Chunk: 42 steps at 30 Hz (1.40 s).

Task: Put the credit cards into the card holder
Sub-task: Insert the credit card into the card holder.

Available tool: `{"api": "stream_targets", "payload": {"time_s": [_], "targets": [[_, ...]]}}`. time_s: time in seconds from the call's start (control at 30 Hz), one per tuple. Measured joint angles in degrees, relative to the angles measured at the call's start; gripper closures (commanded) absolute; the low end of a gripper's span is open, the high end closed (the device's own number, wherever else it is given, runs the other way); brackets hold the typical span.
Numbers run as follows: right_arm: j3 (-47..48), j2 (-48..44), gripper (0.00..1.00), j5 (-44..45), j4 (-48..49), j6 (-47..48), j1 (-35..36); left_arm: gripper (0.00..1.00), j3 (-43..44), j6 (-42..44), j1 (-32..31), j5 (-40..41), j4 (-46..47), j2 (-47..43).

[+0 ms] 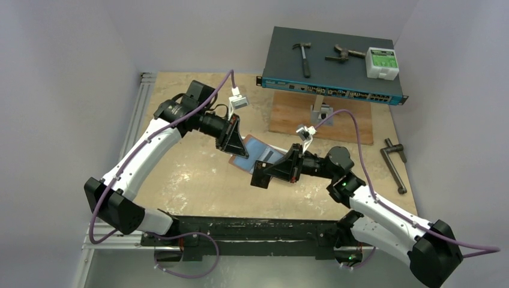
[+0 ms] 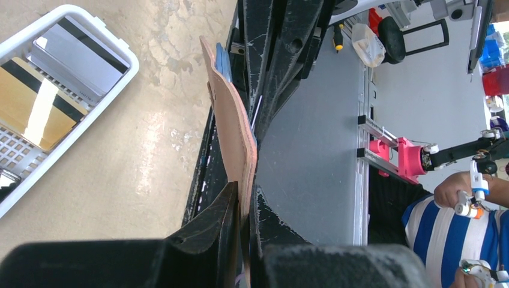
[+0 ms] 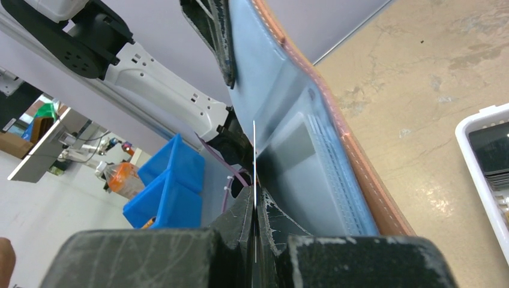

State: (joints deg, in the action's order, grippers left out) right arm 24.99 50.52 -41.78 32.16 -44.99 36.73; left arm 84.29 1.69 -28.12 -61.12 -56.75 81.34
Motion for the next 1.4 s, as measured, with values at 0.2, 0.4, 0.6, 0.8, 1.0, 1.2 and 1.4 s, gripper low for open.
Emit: {"api": "stream_targets", "payload": {"time_s": [0.2,0.4,0.6,0.8,1.0,1.2,1.4], "targets": [[0.07,0.90,1.00,-0.02,-0.66,0.15,0.00,1.00,-0.31,0.83,0.02,-0.46,-0.11,-0.79],[1.14,0.92,1.00,-0.33,-1.86,0.94,0.00,1.00,-0.63,1.01,0.09,-0.79,-0.26,-0.85],[3.30,1.49,1.00,-1.49,-1.99,1.75,0.00,1.00,-0.79,1.20,0.11,-1.88,-1.01,-0.90],[5.92,2.47,1.00,-1.49,-3.08,3.02,0.00,1.00,-0.92,2.19,0.13,-3.39,-1.36,-0.90],[5.97,3.13,1.00,-1.46,-3.02,3.17,0.00,1.00,-1.62,2.47,0.31,-3.85,-1.68,-1.01],[5.18,2.47,1.00,-1.49,-3.04,3.04,0.00,1.00,-1.68,2.47,0.35,-3.87,-1.68,-1.01],[2.71,0.44,1.00,-1.53,-3.50,2.99,0.00,1.00,-1.70,2.45,0.35,-3.91,-1.64,-1.01]]}}
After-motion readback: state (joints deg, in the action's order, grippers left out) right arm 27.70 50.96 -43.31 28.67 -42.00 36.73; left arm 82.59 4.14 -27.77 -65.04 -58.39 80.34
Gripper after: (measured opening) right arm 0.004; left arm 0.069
